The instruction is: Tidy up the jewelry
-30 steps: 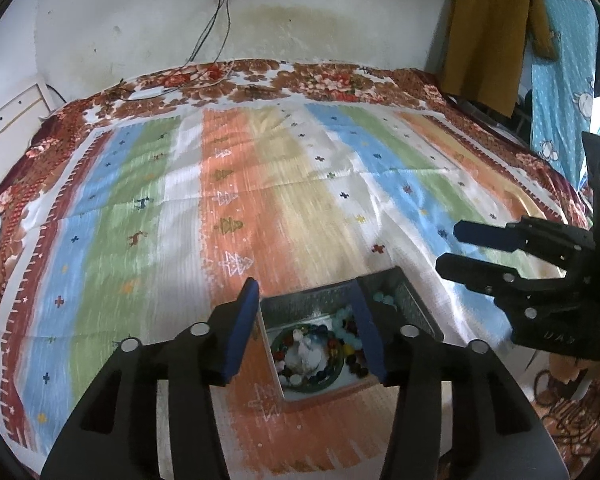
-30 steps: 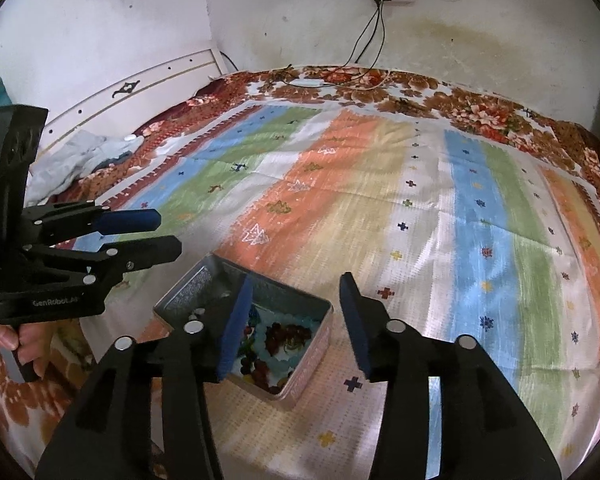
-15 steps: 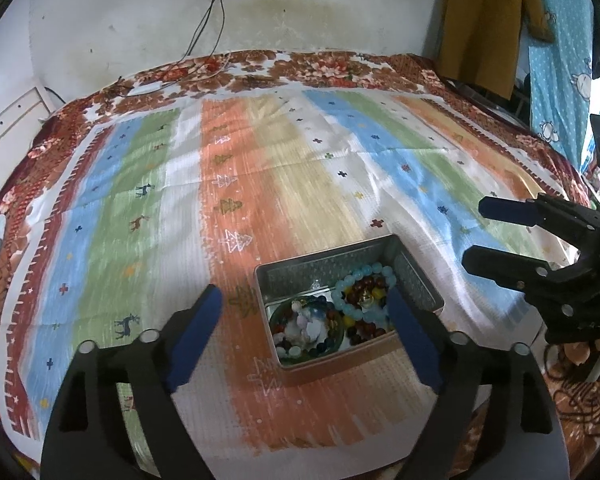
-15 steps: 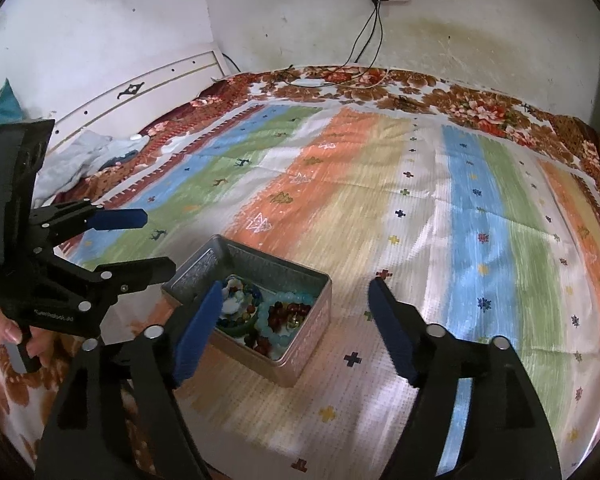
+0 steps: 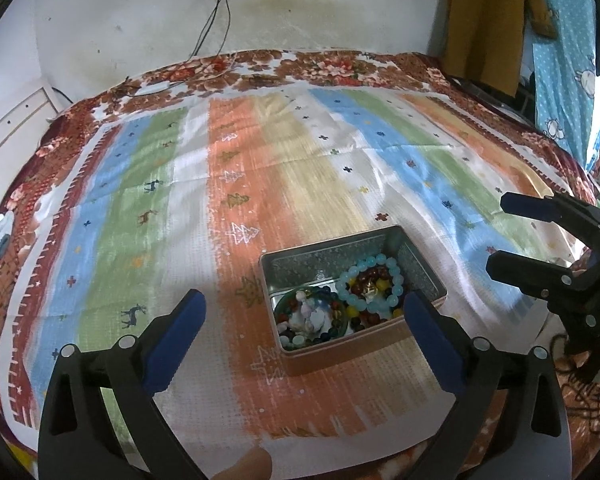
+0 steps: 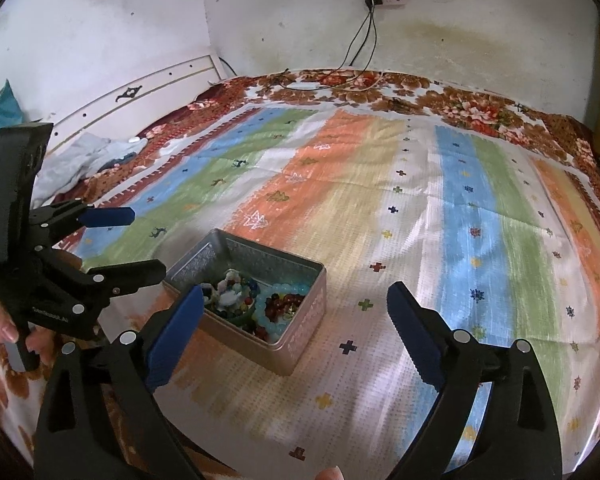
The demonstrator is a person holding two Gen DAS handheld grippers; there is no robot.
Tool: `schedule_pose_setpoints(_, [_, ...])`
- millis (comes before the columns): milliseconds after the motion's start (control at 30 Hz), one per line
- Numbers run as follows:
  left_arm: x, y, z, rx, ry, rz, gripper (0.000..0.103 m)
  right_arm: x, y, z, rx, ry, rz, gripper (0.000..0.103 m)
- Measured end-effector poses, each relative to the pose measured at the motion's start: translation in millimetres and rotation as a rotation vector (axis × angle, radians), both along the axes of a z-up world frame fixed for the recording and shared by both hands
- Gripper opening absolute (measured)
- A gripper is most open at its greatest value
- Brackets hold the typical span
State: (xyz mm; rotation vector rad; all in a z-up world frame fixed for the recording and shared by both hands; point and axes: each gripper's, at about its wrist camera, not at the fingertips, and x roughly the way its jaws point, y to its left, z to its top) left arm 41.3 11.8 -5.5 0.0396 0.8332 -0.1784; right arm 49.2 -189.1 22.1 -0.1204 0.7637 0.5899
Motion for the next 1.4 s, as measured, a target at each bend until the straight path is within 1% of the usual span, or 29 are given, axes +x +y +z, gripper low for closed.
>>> schedule_pose_setpoints(200, [-4.2,-8.3,-1.5,0.033,-0.009,-0.007,0.097,1.4,-1.0,-2.1,0.001,0.004,0.003,0.093])
schedule_pose_setpoints(567, [-2.7,-4.3,-2.5,0.009,-0.004,0.027,0.097,1.6,-1.4,-3.8,0.016,0.023,0.004,0.093])
schedule_pose_setpoints(1233, [-5.5,-5.8,-1.4,0.002,-0.012,0.009,0.097,-4.7,1.6,-4.4,0.022,0.009,0.027,0.093])
schedule_pose_setpoints(1400, [-4.5,-6.9,-2.7,-0.009,0.006,-0.001,0.097,-5.0,1.0,-5.0,0.027,0.008,0.026,0.093])
